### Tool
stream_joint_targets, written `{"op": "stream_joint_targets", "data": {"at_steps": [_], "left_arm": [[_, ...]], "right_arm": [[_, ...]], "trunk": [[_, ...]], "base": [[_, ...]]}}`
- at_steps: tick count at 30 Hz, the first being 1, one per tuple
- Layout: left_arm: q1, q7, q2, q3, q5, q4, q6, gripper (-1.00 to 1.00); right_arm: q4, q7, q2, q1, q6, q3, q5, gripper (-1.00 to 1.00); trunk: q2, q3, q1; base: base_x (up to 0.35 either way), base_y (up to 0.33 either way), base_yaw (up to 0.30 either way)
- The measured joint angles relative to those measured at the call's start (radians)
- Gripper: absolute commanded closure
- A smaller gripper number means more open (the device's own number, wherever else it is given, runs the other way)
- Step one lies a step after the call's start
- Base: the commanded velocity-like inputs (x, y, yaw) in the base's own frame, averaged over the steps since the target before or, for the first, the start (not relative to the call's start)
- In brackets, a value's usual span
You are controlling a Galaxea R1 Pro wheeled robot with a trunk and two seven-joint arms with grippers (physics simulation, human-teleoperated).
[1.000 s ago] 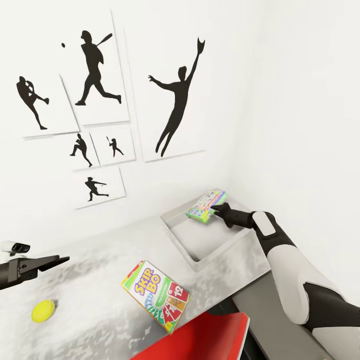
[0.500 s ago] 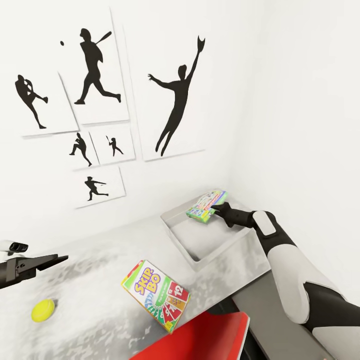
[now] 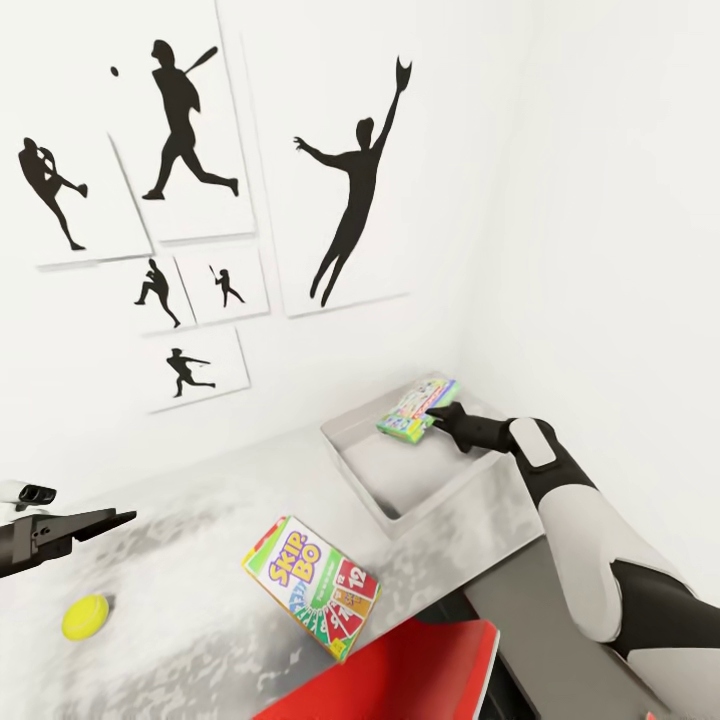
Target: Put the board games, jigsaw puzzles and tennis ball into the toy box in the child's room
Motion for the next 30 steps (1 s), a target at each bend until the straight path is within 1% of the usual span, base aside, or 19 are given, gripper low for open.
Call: {"op": "stream_joint_targets", "data": {"at_steps": [3, 6, 11, 16, 19, 20, 23, 25, 26, 27, 29, 30], "left_arm": [[0.000, 0.000, 0.000, 0.000, 0.000, 0.000, 0.000, -1.00], [0.000, 0.000, 0.000, 0.000, 0.000, 0.000, 0.000, -1.00], [0.000, 0.000, 0.000, 0.000, 0.000, 0.000, 0.000, -1.00], [0.000, 0.000, 0.000, 0.000, 0.000, 0.000, 0.000, -1.00], [0.000, 0.001, 0.000, 0.000, 0.000, 0.000, 0.000, -1.00], [0.000, 0.001, 0.000, 0.000, 0.000, 0.000, 0.000, -1.00], [0.000, 0.001, 0.000, 0.000, 0.000, 0.001, 0.000, -1.00], [0.000, 0.001, 0.000, 0.000, 0.000, 0.001, 0.000, -1.00], [0.000, 0.001, 0.000, 0.000, 0.000, 0.001, 0.000, -1.00], [0.000, 0.001, 0.000, 0.000, 0.000, 0.001, 0.000, -1.00], [0.000, 0.001, 0.000, 0.000, 0.000, 0.001, 0.000, -1.00], [0.000, 0.001, 0.000, 0.000, 0.000, 0.001, 0.000, -1.00]], "right_arm": [[0.000, -0.023, -0.003, -0.004, 0.002, 0.000, -0.005, 1.00], [0.001, -0.031, -0.003, -0.021, 0.012, 0.000, -0.009, 1.00], [0.001, -0.042, -0.002, -0.039, 0.027, 0.000, -0.005, 1.00], [0.002, -0.084, -0.002, -0.072, 0.041, -0.002, -0.005, 1.00], [0.006, -0.118, -0.002, -0.104, 0.049, -0.003, -0.024, 1.00], [0.009, -0.148, -0.002, -0.119, 0.055, -0.004, -0.029, 1.00], [0.012, -0.197, -0.003, -0.133, 0.064, -0.004, -0.045, 1.00], [0.013, -0.244, -0.004, -0.139, 0.069, -0.004, -0.079, 1.00], [0.013, -0.255, -0.004, -0.139, 0.071, -0.004, -0.091, 1.00], [0.013, -0.275, -0.005, -0.141, 0.072, -0.004, -0.112, 1.00], [0.013, -0.306, -0.005, -0.142, 0.074, -0.004, -0.139, 1.00], [0.013, -0.317, -0.005, -0.142, 0.074, -0.004, -0.147, 1.00]], "trunk": [[0.000, -0.005, 0.000], [0.000, -0.010, 0.000], [0.000, -0.018, 0.000], [0.000, -0.026, 0.000], [0.000, -0.031, 0.000], [0.000, -0.033, 0.000], [0.000, -0.038, 0.000], [0.000, -0.041, 0.000], [0.000, -0.043, 0.000], [0.000, -0.044, 0.000], [0.000, -0.048, 0.000], [0.000, -0.049, 0.000]], "base": [[0.000, 0.000, 0.000], [0.000, 0.000, 0.000], [0.000, 0.000, 0.000], [0.000, 0.000, 0.000], [0.000, 0.000, 0.000], [0.000, 0.000, 0.000], [0.000, 0.000, 0.000], [0.000, 0.000, 0.000], [0.000, 0.000, 0.000], [0.000, 0.000, 0.000], [0.000, 0.000, 0.000], [0.000, 0.000, 0.000]]}}
